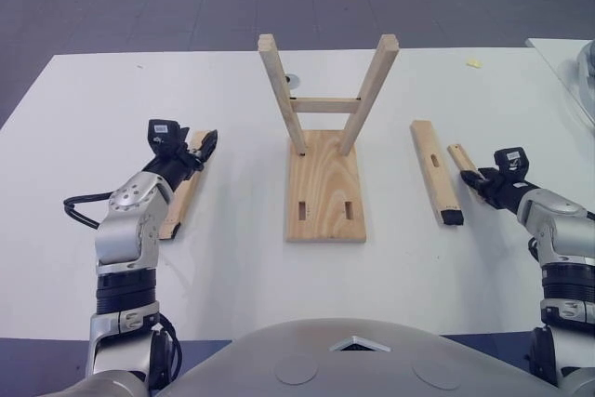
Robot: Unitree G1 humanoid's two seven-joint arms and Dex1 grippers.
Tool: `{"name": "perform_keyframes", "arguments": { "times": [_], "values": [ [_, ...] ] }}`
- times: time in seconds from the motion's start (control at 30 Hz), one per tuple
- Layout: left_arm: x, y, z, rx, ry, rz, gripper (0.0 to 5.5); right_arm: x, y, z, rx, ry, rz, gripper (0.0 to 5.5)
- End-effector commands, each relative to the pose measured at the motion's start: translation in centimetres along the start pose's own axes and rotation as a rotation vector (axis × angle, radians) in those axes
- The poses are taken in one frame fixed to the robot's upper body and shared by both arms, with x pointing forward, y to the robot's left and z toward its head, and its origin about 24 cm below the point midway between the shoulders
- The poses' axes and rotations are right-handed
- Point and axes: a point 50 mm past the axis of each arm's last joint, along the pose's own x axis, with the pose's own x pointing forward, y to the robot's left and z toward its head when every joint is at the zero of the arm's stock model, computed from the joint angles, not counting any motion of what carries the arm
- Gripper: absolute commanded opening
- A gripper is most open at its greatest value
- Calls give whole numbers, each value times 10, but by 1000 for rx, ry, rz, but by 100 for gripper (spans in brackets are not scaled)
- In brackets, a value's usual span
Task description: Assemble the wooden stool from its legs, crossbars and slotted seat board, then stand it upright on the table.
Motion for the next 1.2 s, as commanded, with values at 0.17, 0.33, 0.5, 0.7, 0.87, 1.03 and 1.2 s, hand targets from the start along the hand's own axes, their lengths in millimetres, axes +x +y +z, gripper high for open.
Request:
{"name": "perform_keyframes", "arguments": {
  "times": [0.17,0.33,0.5,0.7,0.87,1.03,1.2],
  "values": [
    [2,1,-6,19,21,2,330,7,2,-10,166,69,121,132],
    [11,4,19,27,-68,8,330,9,-4,50,91,-206,-3,132],
    [29,-8,174,-19,-601,-53,330,-35,17,181,-142,-820,-219,132],
    [30,-138,239,-230,-519,-794,330,-90,137,248,-371,-1314,128,132],
    [31,-169,219,-317,-366,-958,330,-99,166,240,-382,-1342,310,132],
    [27,-168,225,-378,-381,-973,330,-83,169,221,-413,-1262,332,132],
    [23,-162,234,-428,-417,-969,330,-74,176,206,-423,-1213,371,132]
  ]
}}
